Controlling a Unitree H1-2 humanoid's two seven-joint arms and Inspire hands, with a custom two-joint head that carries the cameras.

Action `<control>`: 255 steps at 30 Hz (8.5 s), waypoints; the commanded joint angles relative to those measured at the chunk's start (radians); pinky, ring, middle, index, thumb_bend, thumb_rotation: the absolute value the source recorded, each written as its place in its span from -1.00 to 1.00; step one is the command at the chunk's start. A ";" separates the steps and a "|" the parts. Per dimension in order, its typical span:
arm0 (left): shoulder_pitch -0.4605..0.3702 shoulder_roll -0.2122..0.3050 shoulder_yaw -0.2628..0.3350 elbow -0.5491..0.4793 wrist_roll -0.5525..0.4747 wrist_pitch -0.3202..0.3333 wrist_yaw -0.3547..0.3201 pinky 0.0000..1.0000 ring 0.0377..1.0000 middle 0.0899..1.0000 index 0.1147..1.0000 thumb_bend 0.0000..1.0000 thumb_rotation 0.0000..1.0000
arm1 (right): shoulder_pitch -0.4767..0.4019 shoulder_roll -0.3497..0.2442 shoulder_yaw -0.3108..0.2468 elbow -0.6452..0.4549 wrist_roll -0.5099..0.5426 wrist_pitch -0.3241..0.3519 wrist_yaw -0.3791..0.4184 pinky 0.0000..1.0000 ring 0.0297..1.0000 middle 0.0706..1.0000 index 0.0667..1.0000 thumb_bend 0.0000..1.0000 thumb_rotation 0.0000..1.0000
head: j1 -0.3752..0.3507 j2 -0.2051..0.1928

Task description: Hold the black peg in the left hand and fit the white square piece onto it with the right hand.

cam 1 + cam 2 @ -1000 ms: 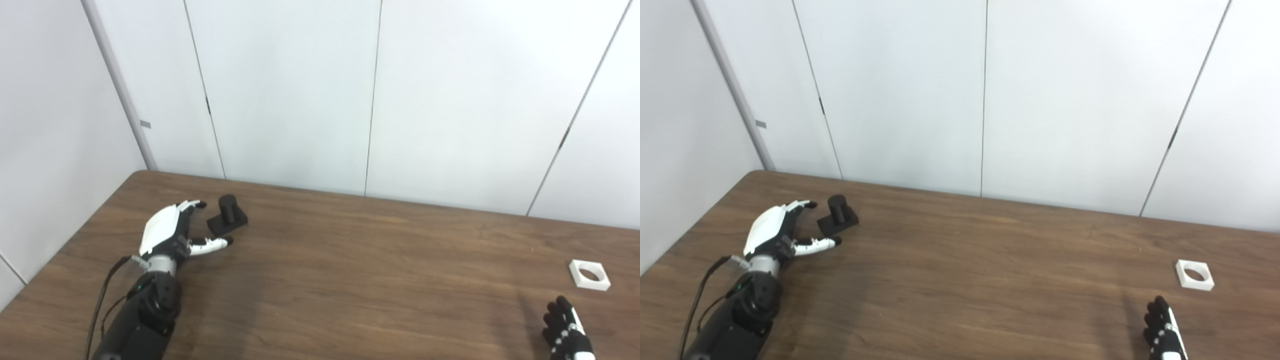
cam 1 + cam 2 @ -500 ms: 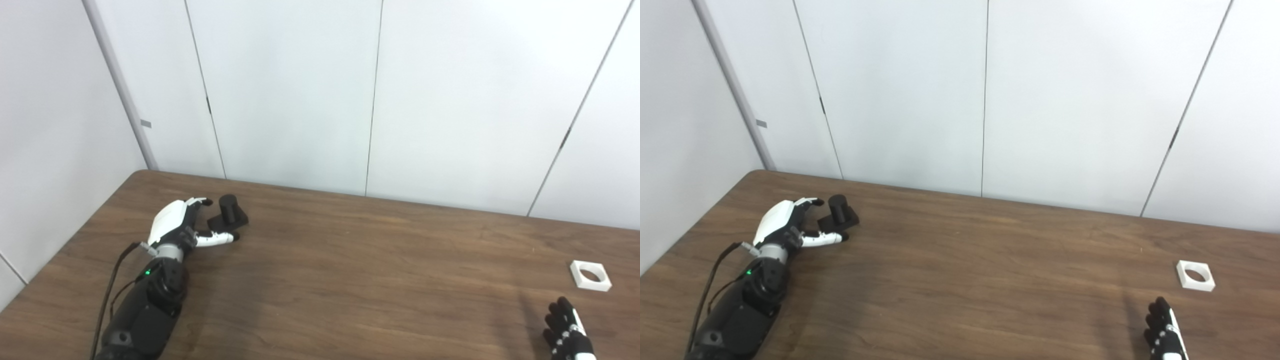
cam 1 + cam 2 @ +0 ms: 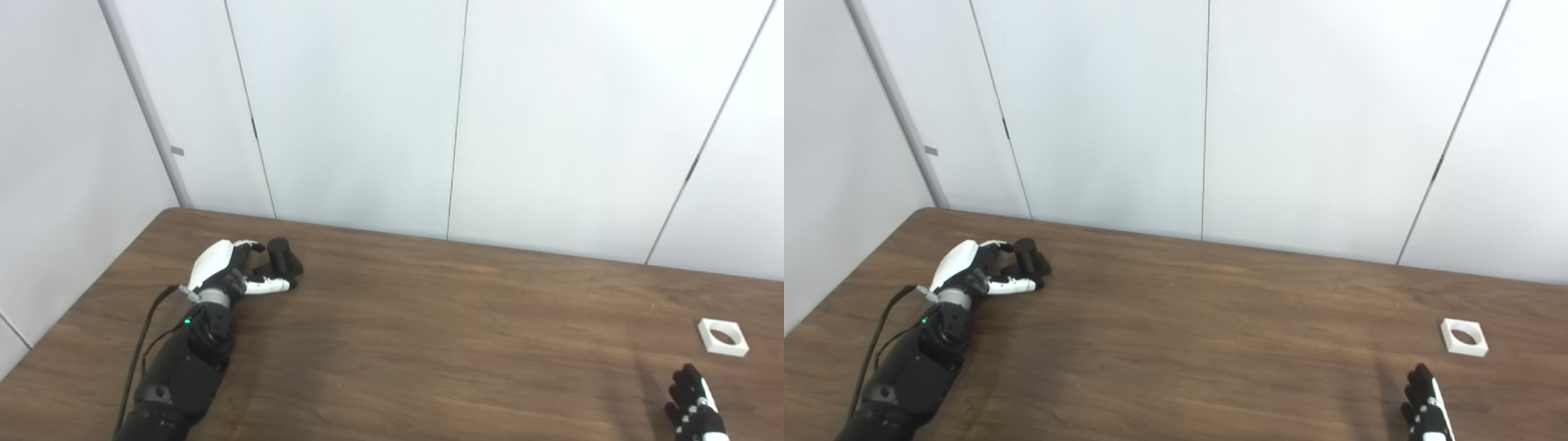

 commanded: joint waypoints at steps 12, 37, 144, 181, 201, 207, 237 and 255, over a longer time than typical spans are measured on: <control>-0.041 0.036 -0.008 -0.013 0.012 0.004 0.037 1.00 0.97 0.82 0.20 0.72 -0.43 | 0.060 0.022 0.009 -0.004 -0.004 -0.001 -0.012 1.00 1.00 0.98 0.98 -0.10 1.00 | -0.002 0.010; -0.050 0.046 -0.028 0.053 0.005 -0.064 0.074 1.00 0.83 0.56 -0.16 0.06 -0.88 | 0.060 0.025 0.017 -0.010 -0.004 -0.006 -0.021 1.00 0.99 0.98 1.00 -0.19 1.00 | -0.039 0.016; 0.444 -0.239 -0.410 -0.741 0.340 -0.209 -0.300 1.00 0.71 0.54 -0.16 0.05 -0.90 | -0.024 0.028 0.066 -0.178 -0.071 0.176 -0.128 0.93 0.85 0.82 0.82 -0.01 0.84 | -0.315 0.260; 0.465 -0.195 -0.373 -0.730 0.335 -0.252 -0.288 0.83 0.63 0.46 -0.17 0.04 -0.90 | -0.494 -0.455 0.114 -0.046 -0.728 0.477 0.098 0.94 1.00 0.87 0.46 0.60 -0.57 | -0.611 0.170; 0.466 -0.181 -0.360 -0.719 0.321 -0.279 -0.280 0.79 0.60 0.44 -0.17 0.04 -0.90 | -0.801 -0.614 0.328 0.341 -0.874 0.398 0.274 1.00 1.00 0.89 0.50 0.66 -0.53 | -0.637 0.171; 0.468 -0.183 -0.362 -0.718 0.324 -0.280 -0.278 0.79 0.59 0.44 -0.17 0.04 -0.90 | -0.852 -0.629 0.377 0.404 -0.912 0.392 0.320 1.00 1.00 0.89 0.48 0.69 -0.56 | -0.633 0.176; 0.481 -0.192 -0.362 -0.745 0.326 -0.251 -0.300 0.83 0.62 0.45 -0.17 0.04 -0.90 | -0.882 -0.580 0.396 0.574 -0.949 0.392 0.294 0.96 0.92 0.77 0.38 0.61 -0.56 | -0.606 0.194; 0.484 -0.195 -0.361 -0.756 0.335 -0.240 -0.312 0.84 0.62 0.45 -0.17 0.04 -0.90 | -0.895 -0.571 0.397 0.574 -0.913 0.444 0.332 0.92 0.94 0.77 0.35 0.53 -0.60 | -0.600 0.206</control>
